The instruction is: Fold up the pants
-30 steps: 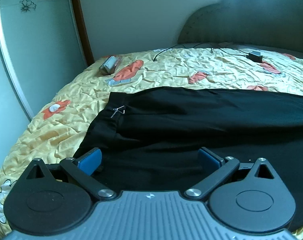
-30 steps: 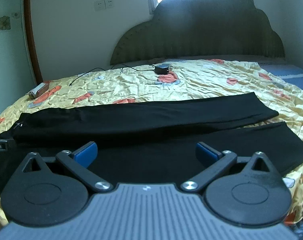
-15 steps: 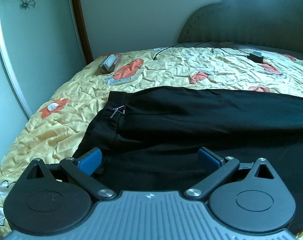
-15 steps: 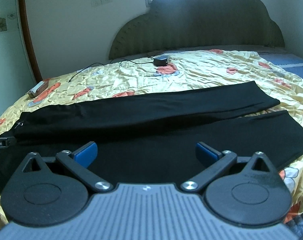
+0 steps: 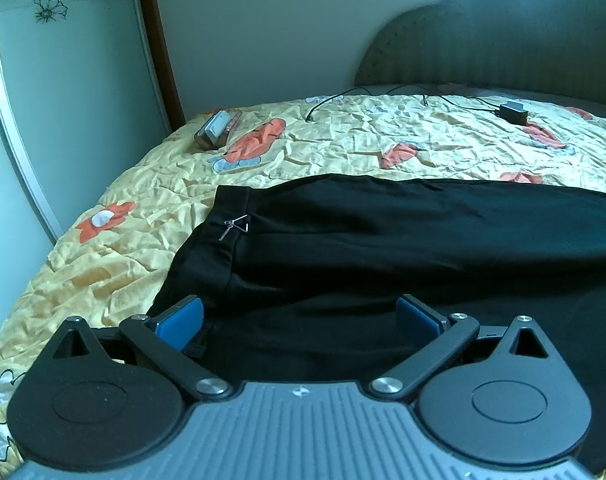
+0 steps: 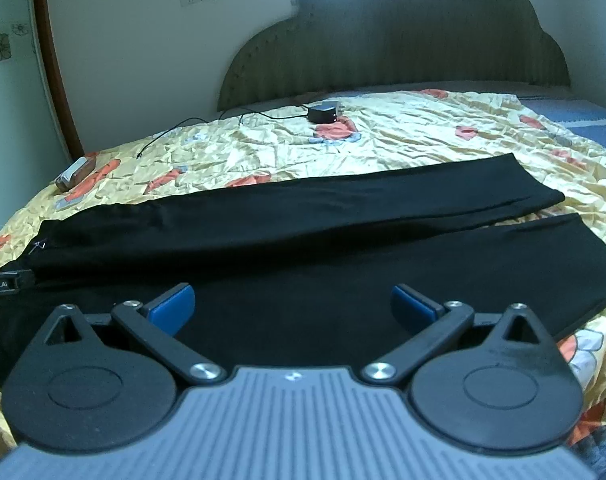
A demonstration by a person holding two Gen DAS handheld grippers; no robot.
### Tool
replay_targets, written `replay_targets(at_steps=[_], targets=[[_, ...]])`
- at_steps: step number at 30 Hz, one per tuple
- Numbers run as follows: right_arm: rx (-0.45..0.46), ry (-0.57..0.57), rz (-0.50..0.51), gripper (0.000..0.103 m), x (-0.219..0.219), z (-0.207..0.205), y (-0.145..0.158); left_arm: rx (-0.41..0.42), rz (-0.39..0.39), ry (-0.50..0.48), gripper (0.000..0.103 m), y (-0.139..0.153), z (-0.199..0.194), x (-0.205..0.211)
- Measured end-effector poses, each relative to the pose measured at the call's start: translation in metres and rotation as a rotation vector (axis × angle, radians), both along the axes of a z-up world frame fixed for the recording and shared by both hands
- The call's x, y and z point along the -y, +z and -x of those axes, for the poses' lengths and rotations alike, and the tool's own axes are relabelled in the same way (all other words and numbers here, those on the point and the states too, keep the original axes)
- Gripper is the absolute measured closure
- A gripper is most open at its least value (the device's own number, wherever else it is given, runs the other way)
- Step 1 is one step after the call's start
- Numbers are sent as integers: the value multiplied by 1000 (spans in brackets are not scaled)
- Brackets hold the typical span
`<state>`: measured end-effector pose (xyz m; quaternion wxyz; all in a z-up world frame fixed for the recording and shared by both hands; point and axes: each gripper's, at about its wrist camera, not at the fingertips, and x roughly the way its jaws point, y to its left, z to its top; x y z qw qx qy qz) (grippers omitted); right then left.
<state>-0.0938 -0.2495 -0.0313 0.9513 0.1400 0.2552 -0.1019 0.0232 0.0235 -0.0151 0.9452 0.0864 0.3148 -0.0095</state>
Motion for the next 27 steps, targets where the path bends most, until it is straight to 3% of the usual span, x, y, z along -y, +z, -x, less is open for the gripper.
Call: replay_targets(at_steps=[11,21,27], targets=[[-6,10,-6,0,-4,-2,0,7,6,-5,0,0,-3,-7],[-19,8,-10,0,-6,-11,-2,64,-12,71,0,10,-20,-56],[-26,49,8,0,-15,-22,-1,84,-17,71,0,16,-57,-94]])
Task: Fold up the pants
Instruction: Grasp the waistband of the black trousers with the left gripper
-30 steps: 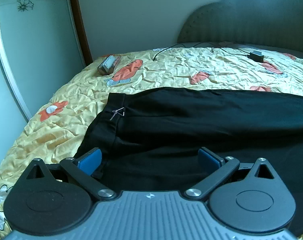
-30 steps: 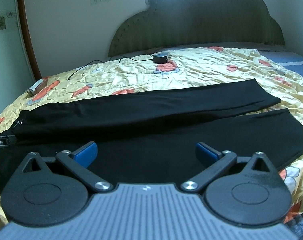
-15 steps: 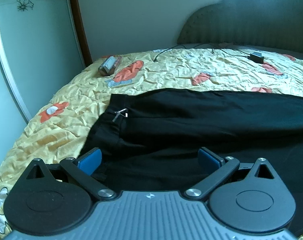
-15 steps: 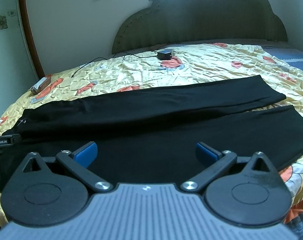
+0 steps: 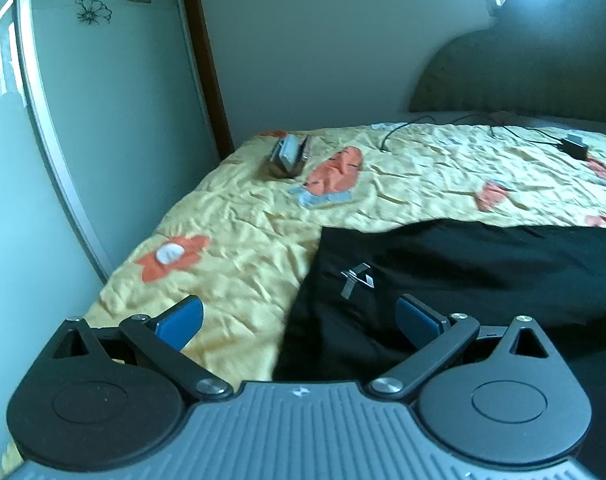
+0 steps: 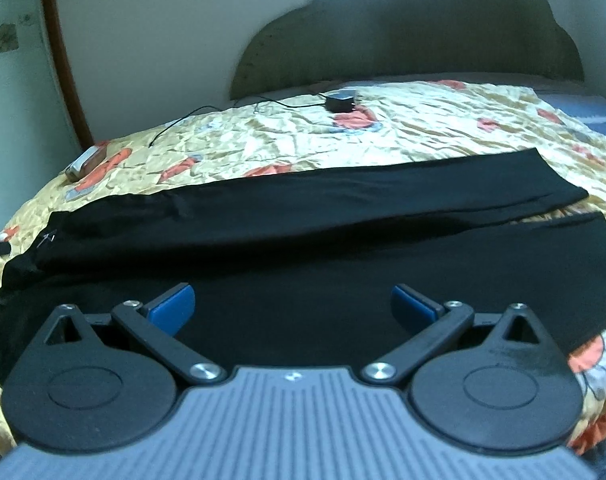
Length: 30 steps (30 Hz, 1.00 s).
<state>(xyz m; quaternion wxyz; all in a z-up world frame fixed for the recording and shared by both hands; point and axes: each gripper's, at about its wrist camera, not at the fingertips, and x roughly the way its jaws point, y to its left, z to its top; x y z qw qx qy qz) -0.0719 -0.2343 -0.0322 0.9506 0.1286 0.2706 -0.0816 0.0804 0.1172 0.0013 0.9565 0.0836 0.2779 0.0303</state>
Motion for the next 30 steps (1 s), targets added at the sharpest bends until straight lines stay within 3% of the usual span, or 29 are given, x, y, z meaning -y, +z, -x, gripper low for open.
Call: replay_targets(at_steps=[4,8,13,17,22,30], targets=[[-4,7,2,0,-2,-8,2,3,46,-67,0,-3,-32,-21],[-13,10,-14,0,-2,-14,5,-36,161,-188,0,-12,-66,-37],[-21,9,8,0,-5,-25,8,-58,202,-267,0,-24,-101,-38],[-45,11,12,0,-6,-39,8,-55,187,-320,0,-32,-121,-34],[-56,21,37,0,-11,-51,7,-109,177,-379,0,-41,-147,-31],[-76,12,45,0,-15,-63,2,-222,296,-490,0,-59,-185,-37]])
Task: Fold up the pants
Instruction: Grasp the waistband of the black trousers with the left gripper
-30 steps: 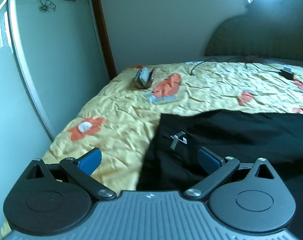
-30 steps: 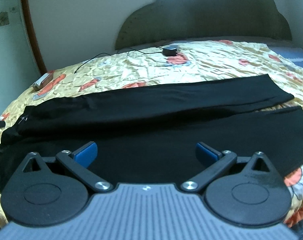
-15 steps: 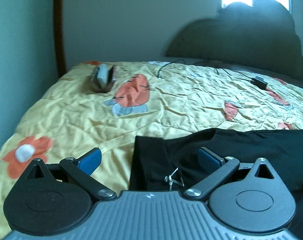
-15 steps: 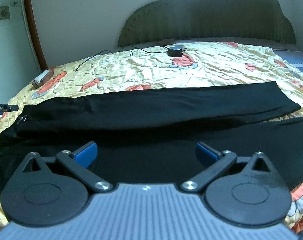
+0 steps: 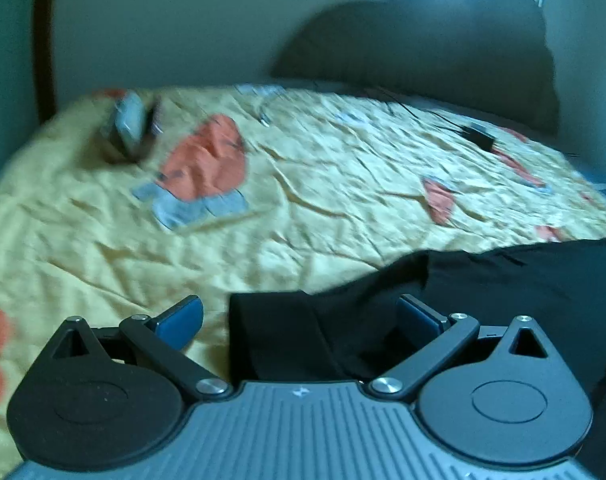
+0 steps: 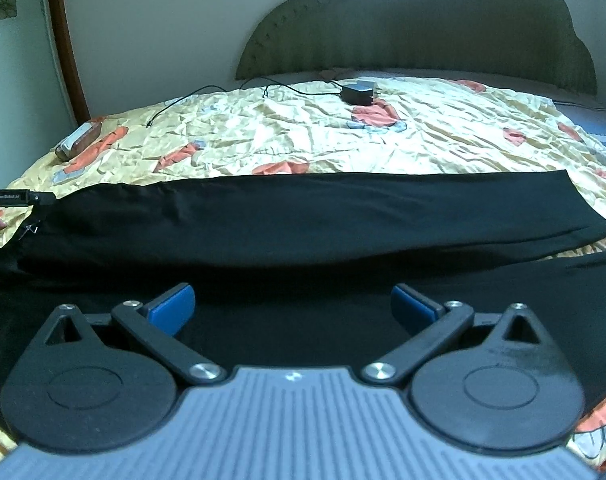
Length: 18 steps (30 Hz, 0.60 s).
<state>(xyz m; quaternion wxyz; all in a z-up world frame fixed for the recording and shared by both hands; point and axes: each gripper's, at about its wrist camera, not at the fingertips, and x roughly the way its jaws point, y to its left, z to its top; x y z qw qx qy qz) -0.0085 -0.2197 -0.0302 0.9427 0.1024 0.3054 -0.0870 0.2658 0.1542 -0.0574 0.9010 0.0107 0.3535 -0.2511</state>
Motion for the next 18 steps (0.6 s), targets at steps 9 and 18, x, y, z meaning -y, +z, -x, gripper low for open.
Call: replay_targets(at_steps=[9,18], targets=[[-2,12,62,0,-11,-7,0,15,41,-57,9,-5,3,-1],[-3,4,56,0,-10,-8,-1,88,-65,5,63,0,16,6]])
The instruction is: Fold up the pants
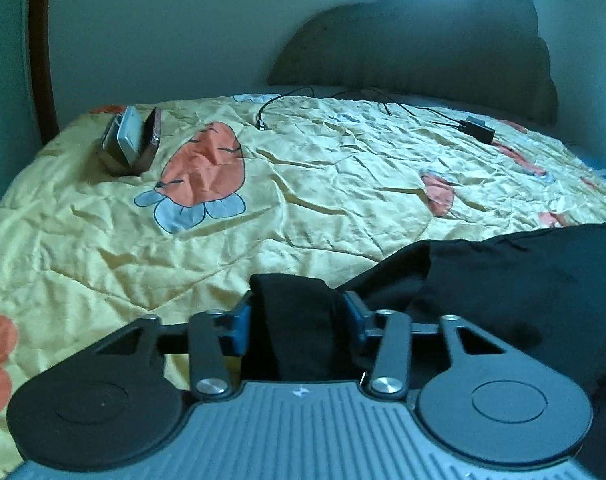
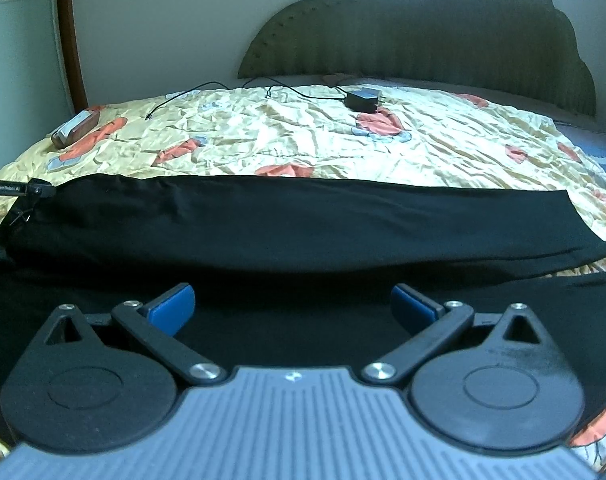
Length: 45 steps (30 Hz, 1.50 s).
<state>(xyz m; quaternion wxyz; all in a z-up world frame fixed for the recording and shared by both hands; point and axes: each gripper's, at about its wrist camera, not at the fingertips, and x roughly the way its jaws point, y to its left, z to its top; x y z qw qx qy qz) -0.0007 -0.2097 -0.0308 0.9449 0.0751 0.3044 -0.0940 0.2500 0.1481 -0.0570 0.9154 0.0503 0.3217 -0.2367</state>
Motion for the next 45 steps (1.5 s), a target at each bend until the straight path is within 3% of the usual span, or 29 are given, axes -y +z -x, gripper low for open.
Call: replay_targets(at_steps=[6,10,12,17,23,25,27,32,36,38,41,42,43,44,45], targets=[[10,-34,-19,0,12,5,-1,118,-77,52,86,20,27,12],[23,-62,-20,0,36,11,-1,124,-86,72,95,29,34,15],[30,-84,5,0,53,16,0,113,-132,92,97,24,33,22],[29,-201,44,0,110,28,5,82,-143,117,96,20,26,27],[107,-410,-144,0,180,58,4,26,-106,105,96,16,24,22],[94,-409,-146,0,183,55,0,6,-67,86,96,17,27,20],[81,-363,-116,0,174,47,-3,30,-87,71,96,16,30,20],[70,-263,0,0,133,33,-2,41,-125,32,85,5,22,20],[62,-232,-15,0,122,26,-2,11,-99,21,41,-4,16,13],[53,-226,-9,0,118,23,-2,-5,-85,36,38,-6,13,10],[51,-231,1,0,116,20,-4,1,-50,34,42,-3,13,5],[48,-233,-1,0,116,19,-4,9,-52,30,49,-2,14,5],[45,-234,-5,0,116,19,-5,15,-44,29,65,-1,16,4],[42,-236,-7,0,117,19,-6,22,-31,20,75,0,17,3],[40,-238,-8,0,117,19,-7,26,-17,21,92,2,17,1]])
